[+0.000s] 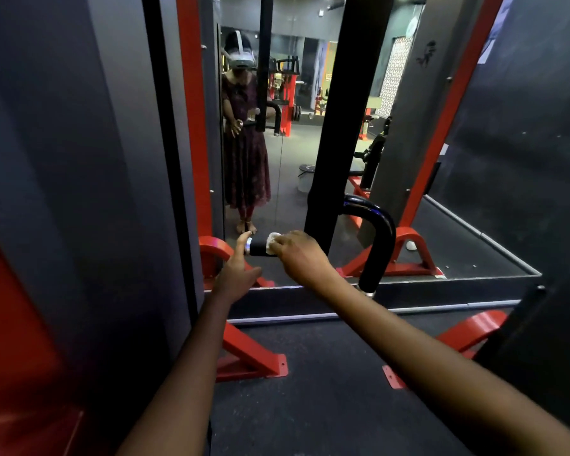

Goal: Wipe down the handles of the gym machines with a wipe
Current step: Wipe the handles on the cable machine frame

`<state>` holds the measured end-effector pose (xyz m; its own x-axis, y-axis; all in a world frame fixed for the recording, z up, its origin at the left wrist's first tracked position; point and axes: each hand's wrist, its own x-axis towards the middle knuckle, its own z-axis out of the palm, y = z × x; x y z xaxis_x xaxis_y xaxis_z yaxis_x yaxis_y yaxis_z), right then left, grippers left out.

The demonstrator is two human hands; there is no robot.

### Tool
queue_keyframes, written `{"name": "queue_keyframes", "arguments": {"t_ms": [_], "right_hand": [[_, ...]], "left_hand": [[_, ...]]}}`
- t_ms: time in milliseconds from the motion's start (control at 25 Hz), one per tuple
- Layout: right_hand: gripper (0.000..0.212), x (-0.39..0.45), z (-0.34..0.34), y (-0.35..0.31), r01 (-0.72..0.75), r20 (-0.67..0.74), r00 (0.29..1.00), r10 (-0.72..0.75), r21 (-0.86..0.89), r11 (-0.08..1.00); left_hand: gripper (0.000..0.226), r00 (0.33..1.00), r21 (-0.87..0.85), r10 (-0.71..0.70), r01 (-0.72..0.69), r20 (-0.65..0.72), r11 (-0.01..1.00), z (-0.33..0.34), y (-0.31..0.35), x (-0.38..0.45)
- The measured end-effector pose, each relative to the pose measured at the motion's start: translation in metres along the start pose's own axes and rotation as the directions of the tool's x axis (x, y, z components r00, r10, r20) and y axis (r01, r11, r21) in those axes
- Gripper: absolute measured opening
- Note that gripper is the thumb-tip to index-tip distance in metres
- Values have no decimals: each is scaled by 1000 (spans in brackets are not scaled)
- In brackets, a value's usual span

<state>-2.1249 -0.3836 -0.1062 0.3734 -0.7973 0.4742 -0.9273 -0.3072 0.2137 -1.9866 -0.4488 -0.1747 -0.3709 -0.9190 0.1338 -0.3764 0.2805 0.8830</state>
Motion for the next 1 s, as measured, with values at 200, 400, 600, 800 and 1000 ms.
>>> {"name": "queue_keyframes", "arguments": {"t_ms": [200,400,600,800,1000], "right_hand": [[31,9,0,-5,-29,202,979,2,128,991],[37,35,-5,-17,28,330,942,-59,98,995],[28,8,-19,1,-6,393,915,92,-216,976],[33,24,-10,-13,0,404,914,25,-61,998],[37,30,-7,-20,-32,404,914,31,-4,999]], "left_hand": [[87,992,-136,124,-123,-5,983,5,-8,-1],[98,990,-76,140,-140,-3,987,5,-22,8],[84,998,116,40,-35,-39,993,0,-8,1],[100,994,22,112,-112,-6,993,6,-14,0],[98,990,43,135,-133,-52,990,7,-23,5]]}}
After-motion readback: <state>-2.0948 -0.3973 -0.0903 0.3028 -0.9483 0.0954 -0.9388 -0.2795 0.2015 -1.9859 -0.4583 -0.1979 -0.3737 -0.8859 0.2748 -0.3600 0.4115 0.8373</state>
